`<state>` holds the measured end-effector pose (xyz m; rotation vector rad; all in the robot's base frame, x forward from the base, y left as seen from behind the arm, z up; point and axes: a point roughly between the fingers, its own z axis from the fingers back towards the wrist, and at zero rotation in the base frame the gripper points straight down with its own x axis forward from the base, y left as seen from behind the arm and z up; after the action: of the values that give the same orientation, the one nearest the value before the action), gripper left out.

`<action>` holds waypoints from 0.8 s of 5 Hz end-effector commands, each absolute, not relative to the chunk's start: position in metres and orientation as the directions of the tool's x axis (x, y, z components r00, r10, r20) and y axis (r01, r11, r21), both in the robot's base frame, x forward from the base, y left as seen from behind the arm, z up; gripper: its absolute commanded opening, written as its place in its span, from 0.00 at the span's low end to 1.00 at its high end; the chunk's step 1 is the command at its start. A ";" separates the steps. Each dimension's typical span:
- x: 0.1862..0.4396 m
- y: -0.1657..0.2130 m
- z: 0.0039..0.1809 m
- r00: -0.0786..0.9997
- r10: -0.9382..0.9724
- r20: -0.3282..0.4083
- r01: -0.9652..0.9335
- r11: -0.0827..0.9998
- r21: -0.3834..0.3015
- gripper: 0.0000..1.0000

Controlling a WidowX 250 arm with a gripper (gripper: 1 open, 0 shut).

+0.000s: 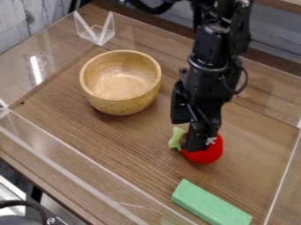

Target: Move the red object to the left side of the table

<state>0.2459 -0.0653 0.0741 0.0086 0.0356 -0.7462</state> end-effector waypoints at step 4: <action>0.258 -0.089 0.064 0.665 -0.742 0.089 0.740 0.670 0.061 1.00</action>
<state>0.2538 -0.0868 0.0567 0.0171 -0.0763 -0.8318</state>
